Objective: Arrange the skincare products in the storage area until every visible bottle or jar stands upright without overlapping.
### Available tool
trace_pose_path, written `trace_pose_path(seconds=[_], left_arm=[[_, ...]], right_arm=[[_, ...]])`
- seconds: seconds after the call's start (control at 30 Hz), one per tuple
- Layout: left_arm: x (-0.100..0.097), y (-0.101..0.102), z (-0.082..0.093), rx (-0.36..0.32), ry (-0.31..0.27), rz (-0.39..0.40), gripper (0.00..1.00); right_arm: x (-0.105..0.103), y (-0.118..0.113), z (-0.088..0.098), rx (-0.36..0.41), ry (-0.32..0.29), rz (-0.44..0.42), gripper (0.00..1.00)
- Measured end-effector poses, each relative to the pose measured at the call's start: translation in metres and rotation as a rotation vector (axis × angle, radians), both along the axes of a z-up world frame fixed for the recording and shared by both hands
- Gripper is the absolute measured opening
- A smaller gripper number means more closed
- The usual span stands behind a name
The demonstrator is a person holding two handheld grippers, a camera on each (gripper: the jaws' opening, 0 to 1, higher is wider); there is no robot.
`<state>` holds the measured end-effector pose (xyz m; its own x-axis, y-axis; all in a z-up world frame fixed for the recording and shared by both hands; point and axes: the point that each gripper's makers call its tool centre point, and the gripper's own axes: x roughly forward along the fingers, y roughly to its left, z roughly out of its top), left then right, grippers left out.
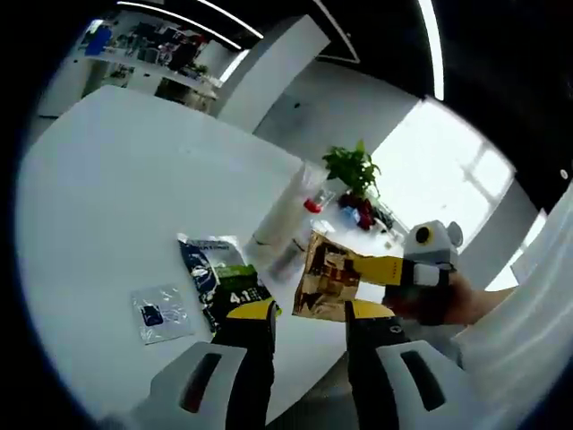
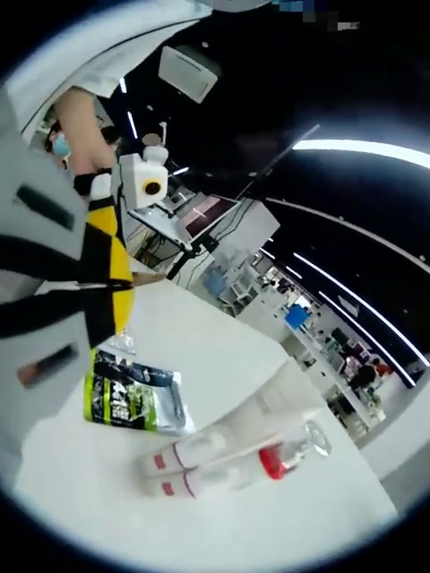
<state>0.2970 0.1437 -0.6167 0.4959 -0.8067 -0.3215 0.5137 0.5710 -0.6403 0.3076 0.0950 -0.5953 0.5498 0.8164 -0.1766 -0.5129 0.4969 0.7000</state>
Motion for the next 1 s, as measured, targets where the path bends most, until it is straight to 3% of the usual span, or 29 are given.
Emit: trace_pose_path(seconds=[0.2, 0.3, 0.43, 0.57, 0.8, 1.0], left_arm=[[0.003, 0.004, -0.003, -0.018, 0.032, 0.022, 0.12], [0.006, 0.009, -0.007, -0.005, 0.038, 0.035, 0.01], [0.008, 0.015, -0.009, -0.020, 0.062, 0.057, 0.00], [0.009, 0.020, -0.016, -0.009, 0.082, 0.074, 0.00], [0.012, 0.031, -0.033, -0.042, 0.204, 0.191, 0.00], [0.014, 0.037, -0.045, -0.049, 0.247, 0.235, 0.00]], right_arm=[[0.004, 0.008, -0.003, -0.006, 0.004, 0.010, 0.01], [0.007, 0.013, -0.005, -0.015, 0.002, 0.013, 0.01], [0.013, 0.018, -0.009, -0.049, -0.005, 0.018, 0.01], [0.017, 0.023, -0.018, -0.157, -0.043, 0.045, 0.01], [0.023, 0.036, -0.030, -0.295, -0.103, 0.082, 0.01], [0.032, 0.044, -0.044, -0.416, -0.177, 0.129, 0.01]])
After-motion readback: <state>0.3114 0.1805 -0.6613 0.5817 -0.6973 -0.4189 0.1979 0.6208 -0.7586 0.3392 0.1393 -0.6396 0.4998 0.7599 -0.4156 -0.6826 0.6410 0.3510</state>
